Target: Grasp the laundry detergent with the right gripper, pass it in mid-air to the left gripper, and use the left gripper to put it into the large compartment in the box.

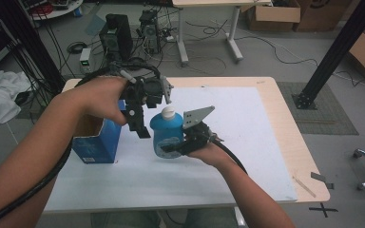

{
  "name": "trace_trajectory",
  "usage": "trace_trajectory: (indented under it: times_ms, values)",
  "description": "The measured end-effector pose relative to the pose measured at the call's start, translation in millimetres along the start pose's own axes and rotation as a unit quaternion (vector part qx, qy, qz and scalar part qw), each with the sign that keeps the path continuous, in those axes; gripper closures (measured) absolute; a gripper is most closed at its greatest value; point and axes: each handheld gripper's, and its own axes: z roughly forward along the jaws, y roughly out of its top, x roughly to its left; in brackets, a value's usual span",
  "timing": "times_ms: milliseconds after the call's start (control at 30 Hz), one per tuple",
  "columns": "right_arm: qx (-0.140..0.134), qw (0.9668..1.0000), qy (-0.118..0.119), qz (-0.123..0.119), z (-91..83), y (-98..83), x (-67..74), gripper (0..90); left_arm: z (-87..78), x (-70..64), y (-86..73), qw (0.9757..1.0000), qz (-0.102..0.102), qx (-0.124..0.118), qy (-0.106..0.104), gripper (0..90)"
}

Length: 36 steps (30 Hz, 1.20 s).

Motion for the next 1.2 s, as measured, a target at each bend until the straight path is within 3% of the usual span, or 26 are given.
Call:
trace_trajectory:
  times_ms: [400, 900, 1200]
  values:
    - [-0.005, 1.0, -0.001, -0.004, 13.5, 5.0, 1.8, 43.7, 8.1, -2.7, 14.6, 1.0, 0.006, -0.003, -0.003, 0.1]
    - [-0.015, 0.9997, 0.007, -0.02, 21.1, 13.9, 6.5, 43.8, 26.7, 0.9, 23.8, 0.9992, -0.006, 0.039, 0.003, 0.2]
    - [-0.015, 0.9996, 0.011, -0.019, 22.6, 15.8, 6.6, 43.8, 31.4, 1.7, 25.1, 0.9988, -0.003, 0.05, 0.003, 5.3]
